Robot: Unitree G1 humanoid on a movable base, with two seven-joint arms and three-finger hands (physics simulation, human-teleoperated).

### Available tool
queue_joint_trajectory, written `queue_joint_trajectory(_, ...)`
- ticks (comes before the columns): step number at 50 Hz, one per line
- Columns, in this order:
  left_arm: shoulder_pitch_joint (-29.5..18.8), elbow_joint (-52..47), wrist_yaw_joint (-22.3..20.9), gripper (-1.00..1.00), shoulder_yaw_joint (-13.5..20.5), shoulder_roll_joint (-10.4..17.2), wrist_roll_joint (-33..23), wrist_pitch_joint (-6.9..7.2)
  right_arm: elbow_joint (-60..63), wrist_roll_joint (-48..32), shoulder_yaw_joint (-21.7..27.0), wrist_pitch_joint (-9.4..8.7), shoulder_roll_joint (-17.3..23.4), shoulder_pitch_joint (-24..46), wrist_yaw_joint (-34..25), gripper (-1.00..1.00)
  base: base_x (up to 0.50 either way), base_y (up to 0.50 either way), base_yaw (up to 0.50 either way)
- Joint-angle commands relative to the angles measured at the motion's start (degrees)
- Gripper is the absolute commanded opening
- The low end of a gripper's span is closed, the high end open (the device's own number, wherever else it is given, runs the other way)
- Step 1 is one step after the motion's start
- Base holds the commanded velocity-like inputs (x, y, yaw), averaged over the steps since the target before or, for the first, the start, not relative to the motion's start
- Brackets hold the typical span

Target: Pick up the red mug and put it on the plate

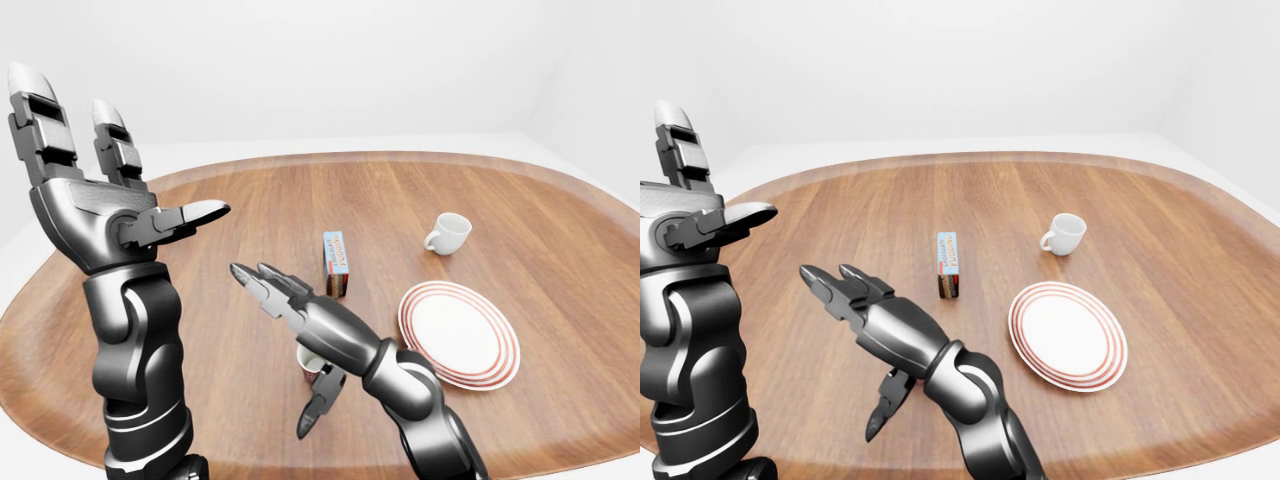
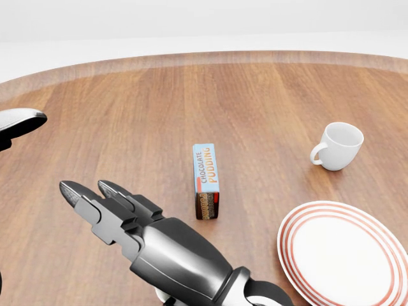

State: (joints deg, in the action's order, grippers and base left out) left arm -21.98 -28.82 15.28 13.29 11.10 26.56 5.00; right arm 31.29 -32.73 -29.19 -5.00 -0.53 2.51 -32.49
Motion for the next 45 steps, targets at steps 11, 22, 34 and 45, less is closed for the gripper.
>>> queue_joint_trajectory(11,-0.4,0.0,0.2,1.00,0.2,0.3,0.3,0.00,-10.7,-9.1,2.2,0.00,-3.4,2.0,-3.9,1.00,0.00,0.00,0.00)
queue_joint_trajectory(22,-0.7,0.5,0.2,1.00,0.2,0.4,0.3,0.00,-15.6,-14.1,2.5,0.00,-5.0,3.3,-5.9,1.00,0.00,0.00,0.00)
queue_joint_trajectory(34,-0.6,0.6,0.2,1.00,0.2,0.3,0.2,0.00,-19.2,-17.9,4.1,0.00,-6.3,3.3,-6.0,1.00,0.00,0.00,0.00)
queue_joint_trajectory(45,-0.6,1.2,0.1,1.00,0.3,0.5,0.2,0.00,-20.7,-20.5,3.8,0.00,-6.4,3.4,-6.2,1.00,0.00,0.00,0.00)
